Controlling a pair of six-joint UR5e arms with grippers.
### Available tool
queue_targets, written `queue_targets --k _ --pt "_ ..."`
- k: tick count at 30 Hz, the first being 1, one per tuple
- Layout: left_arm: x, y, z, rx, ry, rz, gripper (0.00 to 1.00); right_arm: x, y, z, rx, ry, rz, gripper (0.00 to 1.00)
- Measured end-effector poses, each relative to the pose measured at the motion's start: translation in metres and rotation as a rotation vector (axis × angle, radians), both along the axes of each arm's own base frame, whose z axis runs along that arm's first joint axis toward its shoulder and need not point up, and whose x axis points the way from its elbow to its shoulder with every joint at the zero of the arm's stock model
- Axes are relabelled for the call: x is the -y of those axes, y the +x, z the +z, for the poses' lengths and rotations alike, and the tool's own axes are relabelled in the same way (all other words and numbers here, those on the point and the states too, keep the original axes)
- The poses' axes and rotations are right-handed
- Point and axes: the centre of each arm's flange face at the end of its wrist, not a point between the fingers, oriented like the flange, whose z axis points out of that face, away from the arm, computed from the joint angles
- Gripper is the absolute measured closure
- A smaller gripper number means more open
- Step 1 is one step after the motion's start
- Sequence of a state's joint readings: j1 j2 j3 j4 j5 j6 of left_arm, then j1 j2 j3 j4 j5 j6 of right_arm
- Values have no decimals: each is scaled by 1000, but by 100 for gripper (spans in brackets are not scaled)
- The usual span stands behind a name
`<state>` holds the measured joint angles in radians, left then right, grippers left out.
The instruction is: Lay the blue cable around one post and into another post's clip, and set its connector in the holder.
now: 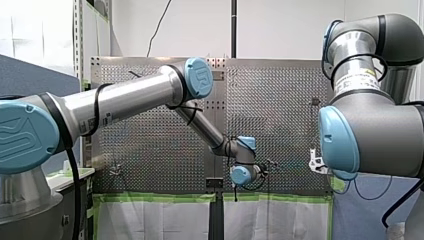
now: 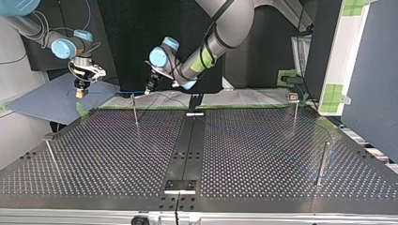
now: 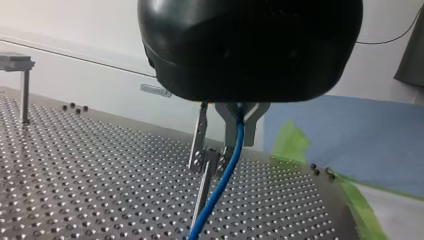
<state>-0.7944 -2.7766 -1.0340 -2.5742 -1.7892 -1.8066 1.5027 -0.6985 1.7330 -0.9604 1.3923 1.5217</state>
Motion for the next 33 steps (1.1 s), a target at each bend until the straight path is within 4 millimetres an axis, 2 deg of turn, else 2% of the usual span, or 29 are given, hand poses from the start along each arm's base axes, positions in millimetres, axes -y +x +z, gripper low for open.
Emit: queue_targets --k 19,33 --pt "-7 22 6 -8 -50 6 100 2 19 3 -2 -12 30 100" --pt "-12 35 9 -15 -75 10 100 6 25 7 -3 -25 36 100"
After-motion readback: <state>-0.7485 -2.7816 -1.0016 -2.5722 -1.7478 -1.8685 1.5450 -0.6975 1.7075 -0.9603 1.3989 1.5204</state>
